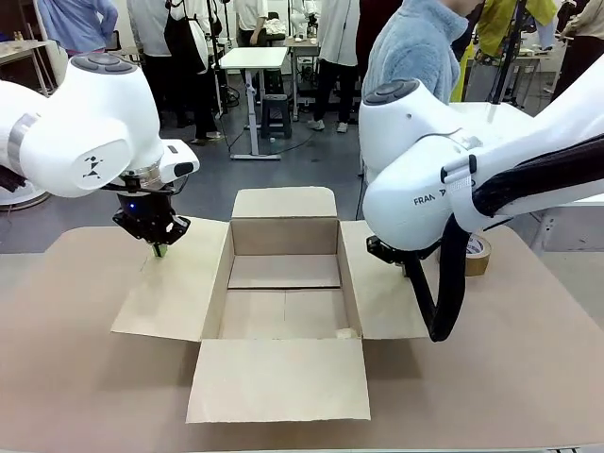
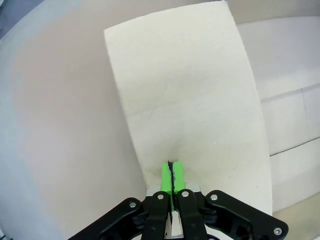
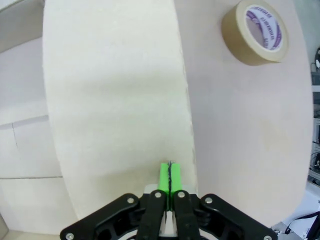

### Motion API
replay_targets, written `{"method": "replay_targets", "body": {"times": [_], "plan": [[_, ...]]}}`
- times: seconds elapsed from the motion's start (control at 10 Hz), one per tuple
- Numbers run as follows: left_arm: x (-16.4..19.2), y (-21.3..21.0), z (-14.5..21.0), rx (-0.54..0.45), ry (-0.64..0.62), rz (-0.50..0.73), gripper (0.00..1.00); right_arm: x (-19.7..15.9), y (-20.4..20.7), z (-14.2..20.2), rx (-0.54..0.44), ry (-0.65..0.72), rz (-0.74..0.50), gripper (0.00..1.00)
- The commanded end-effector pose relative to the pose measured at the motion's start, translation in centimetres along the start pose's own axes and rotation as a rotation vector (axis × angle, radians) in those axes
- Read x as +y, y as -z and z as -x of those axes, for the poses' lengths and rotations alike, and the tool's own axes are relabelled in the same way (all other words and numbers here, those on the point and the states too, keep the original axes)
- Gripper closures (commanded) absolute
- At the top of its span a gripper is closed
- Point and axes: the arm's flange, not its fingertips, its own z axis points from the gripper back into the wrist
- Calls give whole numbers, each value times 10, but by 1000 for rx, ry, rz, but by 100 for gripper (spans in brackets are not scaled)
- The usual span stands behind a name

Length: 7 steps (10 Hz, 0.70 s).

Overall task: Wrap the clocks to prevent damage.
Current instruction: Open the side flaps of the Package Box.

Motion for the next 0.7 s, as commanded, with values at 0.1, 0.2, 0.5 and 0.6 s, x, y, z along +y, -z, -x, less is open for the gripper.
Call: {"method": "replay_targets", "body": {"times": [0.1, 0.2, 0.5, 0.6], "plan": [[10, 20, 8, 13, 46, 161, 99, 7, 19, 9, 24, -19, -107, 99], [10, 24, 8, 20, 46, 169, 99, 8, 21, 10, 28, -22, -114, 99], [8, 26, 10, 7, 70, 117, 99, 9, 18, 10, 10, -18, -125, 99], [7, 27, 10, 11, 60, 89, 99, 9, 15, 11, -4, -27, -136, 99]]}}
